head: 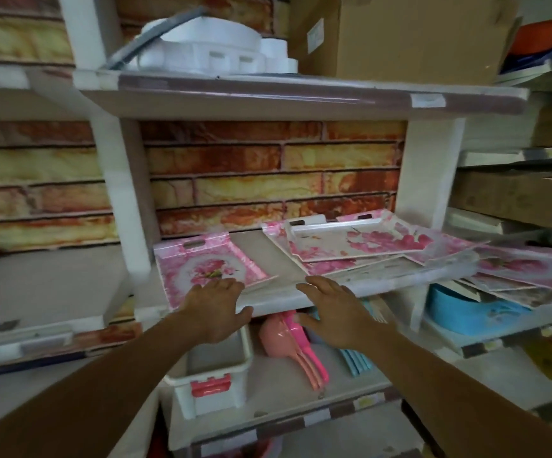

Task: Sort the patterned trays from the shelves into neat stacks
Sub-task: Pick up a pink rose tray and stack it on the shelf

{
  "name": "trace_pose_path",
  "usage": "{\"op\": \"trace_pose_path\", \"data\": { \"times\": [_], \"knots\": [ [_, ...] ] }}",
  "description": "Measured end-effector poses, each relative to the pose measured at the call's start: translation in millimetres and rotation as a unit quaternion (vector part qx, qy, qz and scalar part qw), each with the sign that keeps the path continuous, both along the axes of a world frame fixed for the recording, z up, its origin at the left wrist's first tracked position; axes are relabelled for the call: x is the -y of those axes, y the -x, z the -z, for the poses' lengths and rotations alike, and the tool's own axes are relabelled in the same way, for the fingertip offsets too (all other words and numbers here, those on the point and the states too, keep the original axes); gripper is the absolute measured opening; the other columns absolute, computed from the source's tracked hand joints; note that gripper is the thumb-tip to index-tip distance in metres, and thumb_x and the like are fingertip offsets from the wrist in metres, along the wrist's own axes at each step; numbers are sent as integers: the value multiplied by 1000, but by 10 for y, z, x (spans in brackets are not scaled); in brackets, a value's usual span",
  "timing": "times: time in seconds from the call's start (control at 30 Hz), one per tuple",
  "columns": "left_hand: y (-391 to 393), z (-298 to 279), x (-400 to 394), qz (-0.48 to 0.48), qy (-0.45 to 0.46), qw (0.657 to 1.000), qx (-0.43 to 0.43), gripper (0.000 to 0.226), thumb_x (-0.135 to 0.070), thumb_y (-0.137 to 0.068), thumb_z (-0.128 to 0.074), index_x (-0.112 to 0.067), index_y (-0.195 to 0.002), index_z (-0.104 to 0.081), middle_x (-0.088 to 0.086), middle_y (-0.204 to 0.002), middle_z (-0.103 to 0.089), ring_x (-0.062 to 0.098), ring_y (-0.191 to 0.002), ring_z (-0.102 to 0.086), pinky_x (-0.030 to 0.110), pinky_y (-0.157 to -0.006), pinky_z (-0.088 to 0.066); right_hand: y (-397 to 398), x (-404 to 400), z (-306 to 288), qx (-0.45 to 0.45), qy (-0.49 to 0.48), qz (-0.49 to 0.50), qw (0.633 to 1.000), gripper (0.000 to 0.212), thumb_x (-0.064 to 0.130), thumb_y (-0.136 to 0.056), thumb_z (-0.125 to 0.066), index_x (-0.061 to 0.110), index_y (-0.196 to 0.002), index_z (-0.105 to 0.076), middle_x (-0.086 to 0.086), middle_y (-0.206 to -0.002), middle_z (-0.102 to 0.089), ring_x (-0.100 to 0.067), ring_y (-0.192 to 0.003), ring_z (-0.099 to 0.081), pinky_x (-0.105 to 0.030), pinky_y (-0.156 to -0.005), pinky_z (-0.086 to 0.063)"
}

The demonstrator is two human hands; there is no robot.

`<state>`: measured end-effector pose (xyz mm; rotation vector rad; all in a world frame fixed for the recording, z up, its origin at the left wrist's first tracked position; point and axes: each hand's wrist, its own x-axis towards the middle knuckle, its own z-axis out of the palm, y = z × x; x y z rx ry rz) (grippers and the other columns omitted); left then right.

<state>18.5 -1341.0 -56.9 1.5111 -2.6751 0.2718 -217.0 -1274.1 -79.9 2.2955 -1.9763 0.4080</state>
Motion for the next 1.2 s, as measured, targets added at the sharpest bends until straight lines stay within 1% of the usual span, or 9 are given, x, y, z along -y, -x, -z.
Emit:
{"op": "trace_pose_path", "data": {
  "times": [0.07, 0.13, 0.23, 0.37, 0.57, 0.77, 0.97, 1.1, 1.2],
  "knots": [
    [-117, 12, 94, -23, -2, 1000, 3, 65, -59, -94, -31, -23, -148, -26, 1, -157, -22, 22, -141, -26, 42, -109, -30, -93, 206, 22, 13, -6, -22, 1000, 86, 73, -78, -27, 26, -150, -28, 1, -158, -20, -18, -144, -17, -40, -115, -20],
    [-219, 38, 204, -40, -3, 999, 0, 67, -61, -93, -32, -23, -149, -24, 0, -158, -20, 21, -141, -25, 42, -110, -29, -170, 414, 49, 22, -7, -41, 999, 94, 76, -71, -17, 26, -149, -28, 0, -158, -20, -18, -144, -17, -42, -116, -19],
    [-320, 68, 390, -58, -4, 998, -8, 68, -62, -92, -33, -25, -149, -23, 0, -155, -28, 22, -138, -31, 42, -110, -31, -265, 685, 53, 11, -13, -68, 998, 73, 64, -90, -38, 23, -150, -28, -2, -158, -21, -18, -144, -17, -40, -116, -19],
    [-362, 149, 629, -69, -9, 997, -24, 69, -61, -91, -38, -26, -149, -22, 0, -152, -33, 22, -135, -35, 41, -108, -34, -333, 1037, 73, -14, -12, -93, 995, 67, 53, -94, -47, 22, -150, -28, -2, -157, -22, -19, -144, -18, -36, -115, -20],
    [-384, 339, 854, -74, -26, 997, -4, 67, -58, -89, -43, -23, -145, -29, 1, -144, -42, 23, -125, -46, 41, -100, -43, -438, 1434, 129, -28, -9, -117, 993, 68, 53, -92, -51, 20, -149, -31, -3, -155, -25, -21, -141, -24, -36, -113, -26],
    [-349, 445, 887, -101, -55, 993, -4, 59, -51, -91, -47, -23, -141, -34, 1, -135, -51, 22, -120, -51, 37, -96, -45, -507, 1748, 220, -51, -21, -165, 985, 58, 38, -92, -55, 17, -144, -39, -3, -147, -36, -20, -136, -31, -32, -110, -29],
    [-314, 520, 940, -147, -49, 988, -20, 42, -38, -93, -46, -26, -133, -47, 1, -123, -60, 22, -109, -58, 34, -88, -50, -529, 1847, 285, -48, -40, -188, 980, 40, 21, -92, -50, 22, -131, -56, 0, -130, -55, -21, -120, -50, -34, -95, -44],
    [-239, 527, 935, -186, -4, 982, 18, 33, -25, -97, -39, -27, -128, -52, 3, -113, -64, 23, -97, -63, 34, -78, -51, -541, 1889, 326, -70, -7, -170, 983, 37, 10, -87, -48, 24, -118, -62, 0, -118, -62, -24, -106, -60, -32, -83, -48],
    [-238, 531, 908, -177, 18, 983, 43, 30, -26, -98, -39, -26, -126, -50, 3, -111, -64, 23, -94, -64, 33, -71, -49, -552, 1876, 328, -70, 13, -165, 984, 33, 7, -85, -50, 21, -111, -63, 0, -110, -64, -23, -99, -62, -29, -76, -47]
  ]
}}
